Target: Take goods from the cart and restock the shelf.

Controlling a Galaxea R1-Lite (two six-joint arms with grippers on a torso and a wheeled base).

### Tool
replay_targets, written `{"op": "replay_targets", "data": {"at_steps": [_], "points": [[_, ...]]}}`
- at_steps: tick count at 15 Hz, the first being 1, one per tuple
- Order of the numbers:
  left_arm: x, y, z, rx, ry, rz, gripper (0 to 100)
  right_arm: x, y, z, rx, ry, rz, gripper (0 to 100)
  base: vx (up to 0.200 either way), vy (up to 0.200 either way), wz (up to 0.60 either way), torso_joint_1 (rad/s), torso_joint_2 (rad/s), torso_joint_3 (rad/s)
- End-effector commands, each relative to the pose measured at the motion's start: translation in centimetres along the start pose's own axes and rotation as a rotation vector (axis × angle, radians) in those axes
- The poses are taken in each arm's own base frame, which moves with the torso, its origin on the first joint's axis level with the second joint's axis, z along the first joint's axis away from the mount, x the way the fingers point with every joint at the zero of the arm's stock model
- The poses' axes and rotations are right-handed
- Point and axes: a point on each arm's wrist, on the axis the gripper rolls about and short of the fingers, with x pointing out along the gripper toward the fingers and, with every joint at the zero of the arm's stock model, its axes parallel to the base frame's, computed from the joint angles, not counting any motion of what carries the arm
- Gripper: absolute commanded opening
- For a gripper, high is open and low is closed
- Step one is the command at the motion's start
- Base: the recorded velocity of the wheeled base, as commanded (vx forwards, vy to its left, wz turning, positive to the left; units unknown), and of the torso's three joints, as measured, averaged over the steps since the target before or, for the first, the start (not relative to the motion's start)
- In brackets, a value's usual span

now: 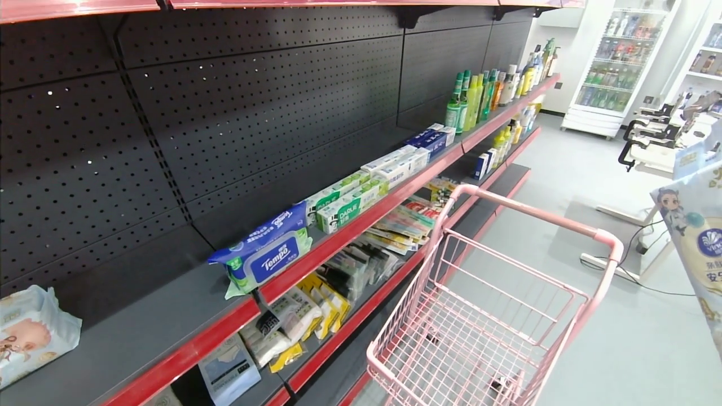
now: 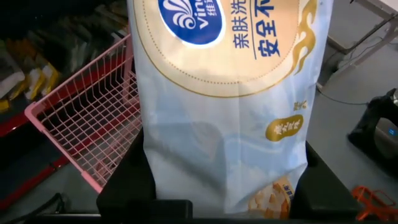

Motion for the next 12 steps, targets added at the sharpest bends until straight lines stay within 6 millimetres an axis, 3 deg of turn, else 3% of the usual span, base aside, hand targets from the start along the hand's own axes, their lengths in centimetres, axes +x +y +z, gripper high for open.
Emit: {"op": "replay_targets", "data": {"at_steps": [1, 8, 12], "points": [[0.01, 0.0, 0.0, 0.0, 0.001, 0.001, 100, 0.19, -0.01, 0.02, 0.0, 0.009, 0.002, 0, 0.0, 0.0, 0.0, 0.129, -0.28, -0.149], [0.01, 0.0, 0.0, 0.0, 0.001, 0.001, 100, 0.75, -0.11, 0.31, -0.055, 0.01, -0.008, 0, 0.0, 0.0, 0.0, 0.071, -0.15, -0.081], [0.01, 0.0, 0.0, 0.0, 0.001, 0.001, 100, 0.78, -0.11, 0.31, -0.057, 0.011, -0.008, 0, 0.0, 0.0, 0.6, 0.002, 0.0, 0.004]]}}
